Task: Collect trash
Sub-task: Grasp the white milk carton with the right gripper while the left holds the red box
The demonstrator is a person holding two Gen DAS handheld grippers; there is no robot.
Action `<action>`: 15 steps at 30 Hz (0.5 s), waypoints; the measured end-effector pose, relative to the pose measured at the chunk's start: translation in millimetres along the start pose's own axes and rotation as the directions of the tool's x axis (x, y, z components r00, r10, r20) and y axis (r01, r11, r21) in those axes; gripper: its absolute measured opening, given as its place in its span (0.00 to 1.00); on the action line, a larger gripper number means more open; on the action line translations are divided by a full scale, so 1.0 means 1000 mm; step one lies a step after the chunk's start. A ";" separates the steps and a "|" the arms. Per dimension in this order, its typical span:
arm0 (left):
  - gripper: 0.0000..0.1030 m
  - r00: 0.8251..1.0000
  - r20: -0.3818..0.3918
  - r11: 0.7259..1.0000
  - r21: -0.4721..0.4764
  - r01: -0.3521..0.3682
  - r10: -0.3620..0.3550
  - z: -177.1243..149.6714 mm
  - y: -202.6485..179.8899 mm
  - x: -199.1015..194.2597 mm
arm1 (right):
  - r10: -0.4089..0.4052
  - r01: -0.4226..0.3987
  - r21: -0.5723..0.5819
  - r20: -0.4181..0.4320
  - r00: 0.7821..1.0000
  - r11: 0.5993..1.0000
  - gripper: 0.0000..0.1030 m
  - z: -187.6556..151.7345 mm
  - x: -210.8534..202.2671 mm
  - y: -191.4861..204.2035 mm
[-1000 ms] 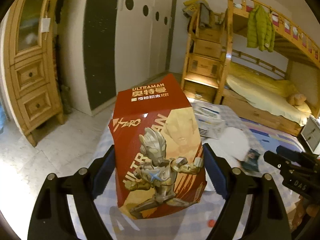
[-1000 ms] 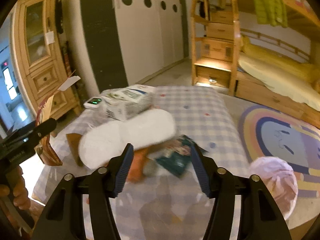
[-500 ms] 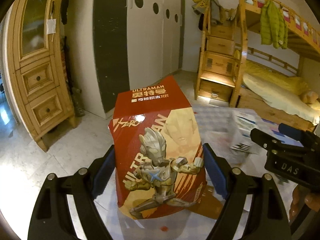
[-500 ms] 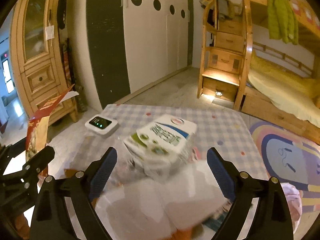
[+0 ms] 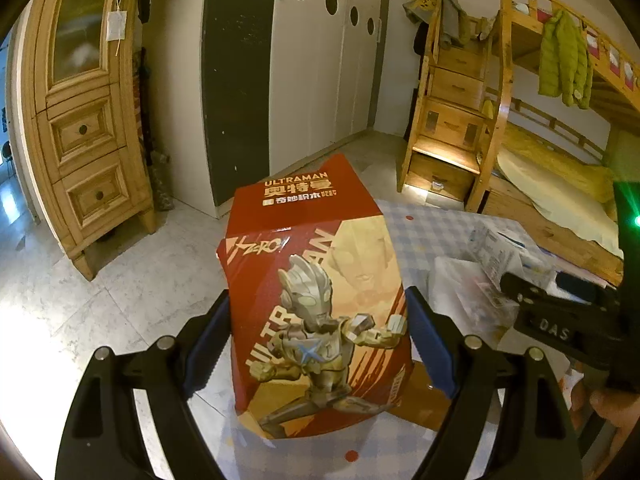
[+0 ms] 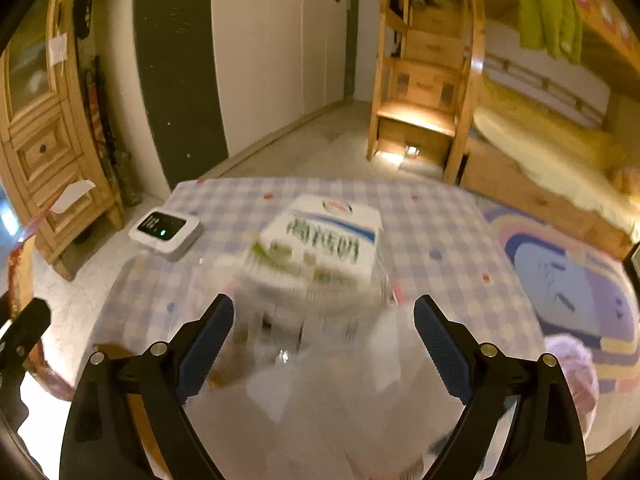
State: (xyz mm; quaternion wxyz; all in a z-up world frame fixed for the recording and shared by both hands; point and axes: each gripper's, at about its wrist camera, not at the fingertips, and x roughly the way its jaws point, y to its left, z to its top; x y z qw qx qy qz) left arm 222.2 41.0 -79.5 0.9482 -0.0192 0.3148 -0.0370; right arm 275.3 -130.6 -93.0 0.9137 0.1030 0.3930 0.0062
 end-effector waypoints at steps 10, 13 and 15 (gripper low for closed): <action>0.79 1.000 0.000 0.999 0.031 0.022 -0.022 -0.004 -0.017 -0.003 | 0.076 -0.076 -0.023 0.011 0.997 0.997 0.70 -0.006 -0.011 -0.020; 0.79 1.000 -0.001 0.999 0.029 0.021 -0.021 -0.002 -0.019 0.000 | 0.068 -0.066 -0.041 0.048 0.997 0.997 0.82 -0.002 -0.015 -0.018; 0.79 1.000 -0.002 0.999 0.031 0.022 -0.022 -0.001 -0.022 0.001 | 0.063 -0.060 -0.047 0.075 0.995 0.997 0.86 0.003 -0.015 -0.017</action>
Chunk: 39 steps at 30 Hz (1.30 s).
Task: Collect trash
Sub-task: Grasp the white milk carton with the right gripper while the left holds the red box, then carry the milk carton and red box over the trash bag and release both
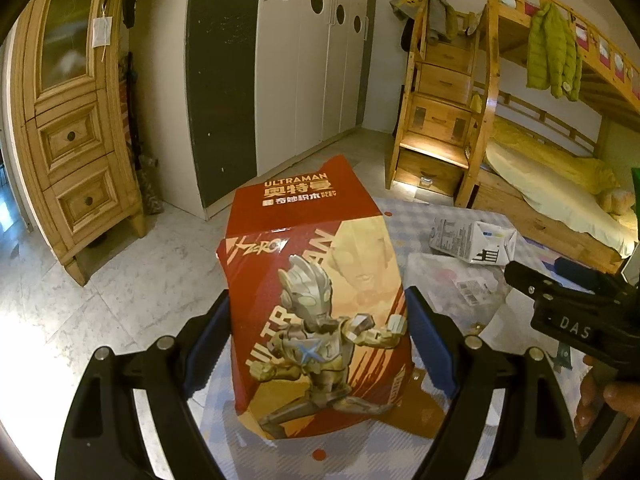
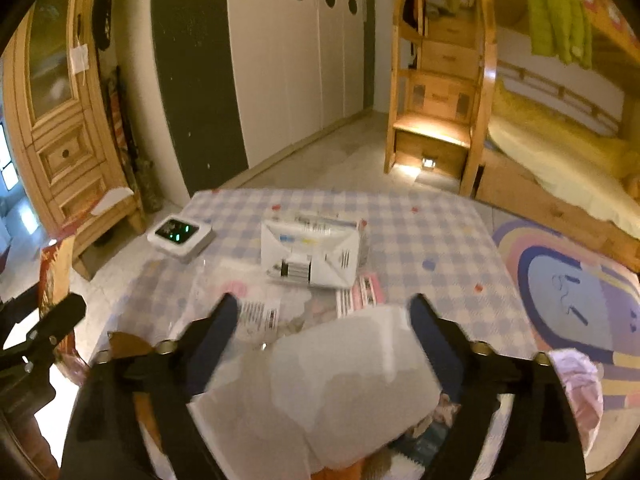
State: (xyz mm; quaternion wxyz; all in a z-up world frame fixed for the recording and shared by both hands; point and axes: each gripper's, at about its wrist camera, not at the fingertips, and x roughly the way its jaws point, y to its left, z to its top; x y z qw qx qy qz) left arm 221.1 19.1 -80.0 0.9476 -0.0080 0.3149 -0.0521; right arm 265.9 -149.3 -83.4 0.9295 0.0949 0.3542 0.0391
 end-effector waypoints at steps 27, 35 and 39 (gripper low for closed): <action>0.79 1.000 -0.018 1.000 0.021 0.008 -0.008 0.019 -0.009 0.020 | 0.013 -0.012 0.040 -0.018 1.000 0.999 0.69 0.035 0.029 -0.012; 0.79 0.984 0.035 0.982 0.083 0.172 -0.175 0.008 -0.055 -0.019 | 0.024 -0.037 0.098 0.129 0.991 0.995 0.69 0.014 -0.050 -0.065; 0.79 0.971 0.035 0.963 0.144 0.230 -0.237 0.001 -0.095 -0.026 | -0.012 -0.009 0.122 0.167 0.986 0.993 0.69 -0.007 -0.083 -0.094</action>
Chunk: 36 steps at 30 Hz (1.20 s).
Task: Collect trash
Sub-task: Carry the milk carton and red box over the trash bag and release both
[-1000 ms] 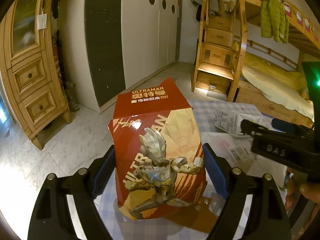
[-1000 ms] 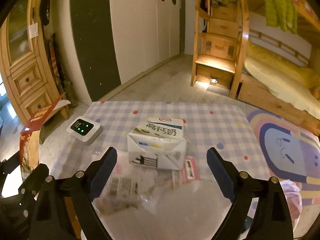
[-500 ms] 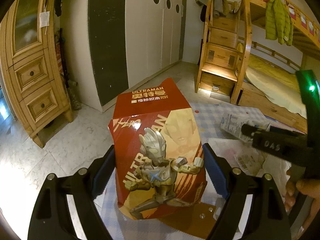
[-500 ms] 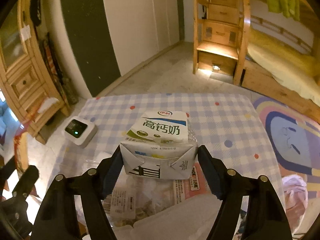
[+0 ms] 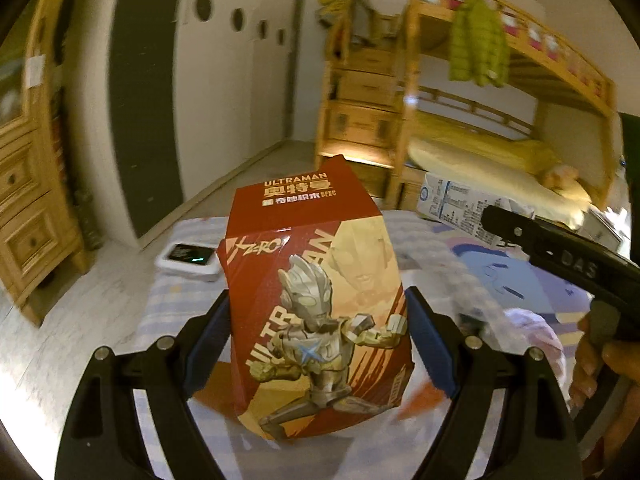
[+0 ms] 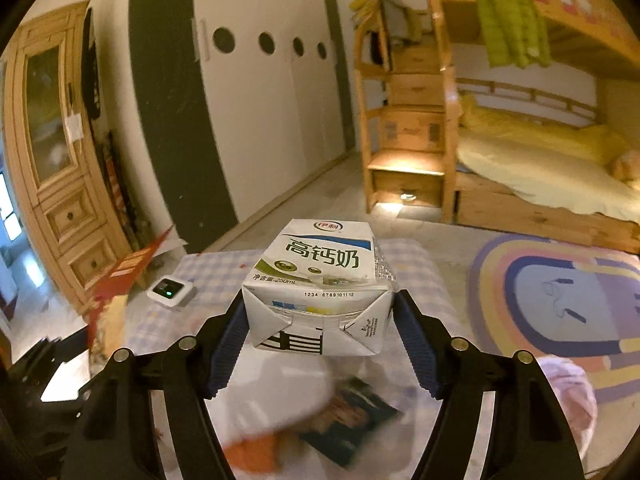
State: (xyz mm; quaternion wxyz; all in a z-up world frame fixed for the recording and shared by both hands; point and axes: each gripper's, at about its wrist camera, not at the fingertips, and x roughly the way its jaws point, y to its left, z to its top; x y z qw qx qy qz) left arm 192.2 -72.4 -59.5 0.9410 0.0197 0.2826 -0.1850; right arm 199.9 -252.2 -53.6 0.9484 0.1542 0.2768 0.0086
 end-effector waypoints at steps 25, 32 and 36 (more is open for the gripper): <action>0.79 0.920 -0.164 0.888 0.250 0.387 -0.355 -0.038 -0.255 0.078 | -0.315 0.327 0.223 -0.088 0.945 0.918 0.70 -0.097 -0.102 -0.223; 0.88 0.887 -0.221 0.861 0.235 0.451 -0.404 -0.046 -0.292 0.105 | -0.321 0.342 0.267 -0.121 0.939 0.901 0.73 -0.111 -0.092 -0.263; 0.90 0.901 -0.218 0.874 0.242 0.421 -0.374 -0.044 -0.292 0.109 | -0.330 0.353 0.299 -0.125 0.936 0.887 0.79 -0.117 -0.088 -0.274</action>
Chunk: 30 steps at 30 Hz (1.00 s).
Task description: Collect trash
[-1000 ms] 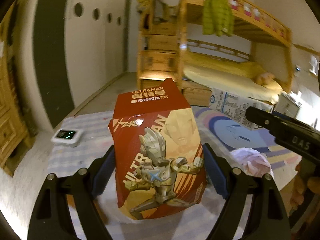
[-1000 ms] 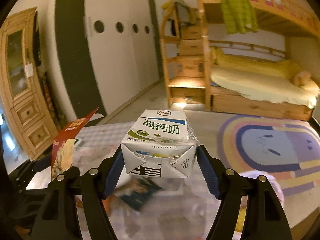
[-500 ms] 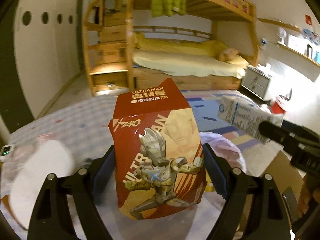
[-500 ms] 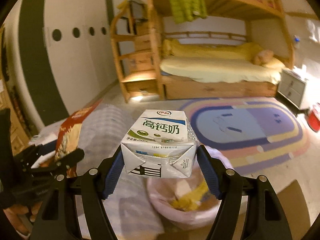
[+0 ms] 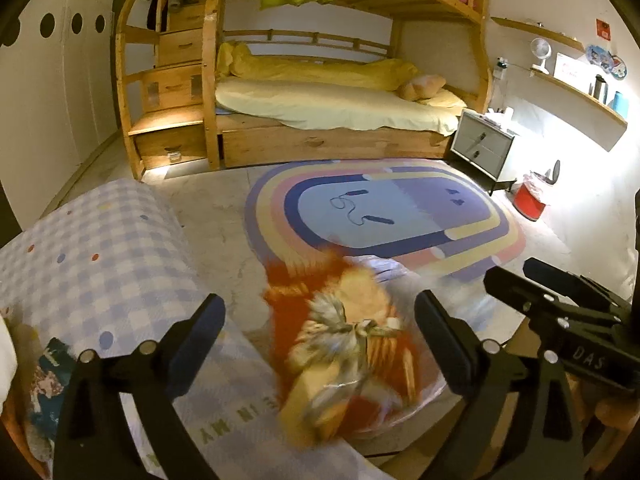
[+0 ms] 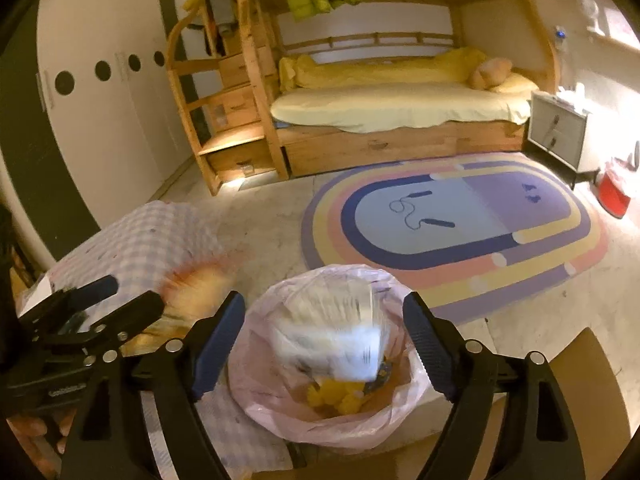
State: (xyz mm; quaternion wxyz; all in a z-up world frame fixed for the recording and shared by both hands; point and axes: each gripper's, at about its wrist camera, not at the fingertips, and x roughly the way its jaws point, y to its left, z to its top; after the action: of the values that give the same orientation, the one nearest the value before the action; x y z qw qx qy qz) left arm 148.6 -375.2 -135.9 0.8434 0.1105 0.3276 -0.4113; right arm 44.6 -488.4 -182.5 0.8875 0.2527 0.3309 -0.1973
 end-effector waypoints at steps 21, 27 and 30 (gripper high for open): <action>0.90 0.979 0.111 0.983 -0.085 -0.163 0.172 -0.031 0.068 -0.127 | 0.154 -0.150 -0.091 0.045 0.987 0.985 0.79 0.010 -0.064 0.093; 0.90 0.962 0.112 0.962 -0.137 -0.235 0.250 -0.053 0.105 -0.162 | 0.240 -0.237 -0.143 0.009 0.971 0.961 0.79 0.009 -0.069 0.145; 0.90 0.947 0.109 0.945 -0.160 -0.284 0.303 -0.066 0.126 -0.180 | 0.279 -0.279 -0.181 -0.022 0.960 0.943 0.79 0.007 -0.068 0.176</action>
State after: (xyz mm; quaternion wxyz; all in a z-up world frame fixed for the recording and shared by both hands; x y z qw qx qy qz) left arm 134.6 -153.3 -80.7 0.9208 0.0704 0.2795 -0.2627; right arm 91.4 -340.3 -75.3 0.9266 0.2143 0.3066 -0.0391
